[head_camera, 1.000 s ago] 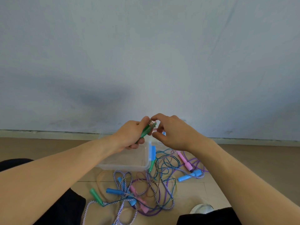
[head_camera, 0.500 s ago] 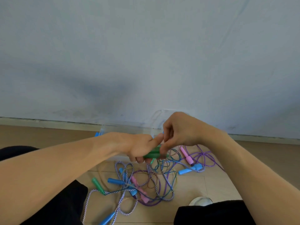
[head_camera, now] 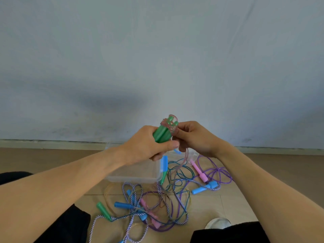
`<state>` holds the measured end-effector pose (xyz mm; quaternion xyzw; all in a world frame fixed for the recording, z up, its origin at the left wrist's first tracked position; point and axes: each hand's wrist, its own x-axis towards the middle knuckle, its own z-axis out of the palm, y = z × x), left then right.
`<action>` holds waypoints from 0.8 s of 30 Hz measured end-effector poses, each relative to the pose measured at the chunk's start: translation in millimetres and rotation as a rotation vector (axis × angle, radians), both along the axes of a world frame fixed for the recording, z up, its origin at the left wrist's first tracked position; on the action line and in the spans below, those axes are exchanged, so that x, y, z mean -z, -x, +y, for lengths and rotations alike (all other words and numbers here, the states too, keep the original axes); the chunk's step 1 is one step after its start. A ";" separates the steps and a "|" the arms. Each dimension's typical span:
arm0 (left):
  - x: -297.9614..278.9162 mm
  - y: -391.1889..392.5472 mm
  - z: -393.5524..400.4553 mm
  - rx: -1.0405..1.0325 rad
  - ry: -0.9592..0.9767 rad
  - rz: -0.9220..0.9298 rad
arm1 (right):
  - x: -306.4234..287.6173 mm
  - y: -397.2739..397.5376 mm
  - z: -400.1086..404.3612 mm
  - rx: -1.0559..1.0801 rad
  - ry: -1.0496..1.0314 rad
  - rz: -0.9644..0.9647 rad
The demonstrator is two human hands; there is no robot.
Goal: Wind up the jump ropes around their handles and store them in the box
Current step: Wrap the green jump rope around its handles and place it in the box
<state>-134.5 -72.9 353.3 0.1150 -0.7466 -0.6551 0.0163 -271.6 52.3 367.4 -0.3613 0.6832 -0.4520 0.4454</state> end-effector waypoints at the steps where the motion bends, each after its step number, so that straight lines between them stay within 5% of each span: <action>1: 1.5 1.9 -2.9 -0.067 -0.016 -0.004 | 1.6 1.0 -0.5 0.000 -0.012 0.024; 9: 16.4 6.5 -20.9 -0.129 0.140 -0.292 | 0.9 -13.7 -4.8 -0.134 -0.247 0.536; 16: 22.4 5.6 -12.4 0.148 0.678 -0.651 | -1.0 -31.7 -6.2 -0.390 -0.321 0.879; 20: 24.2 -1.5 -7.4 0.424 0.755 -0.708 | -8.9 -32.6 -9.2 -0.365 -0.228 0.748; 24: 20.9 -4.5 -4.0 0.547 0.859 -0.440 | -5.5 -20.8 -6.4 -0.231 -0.172 0.536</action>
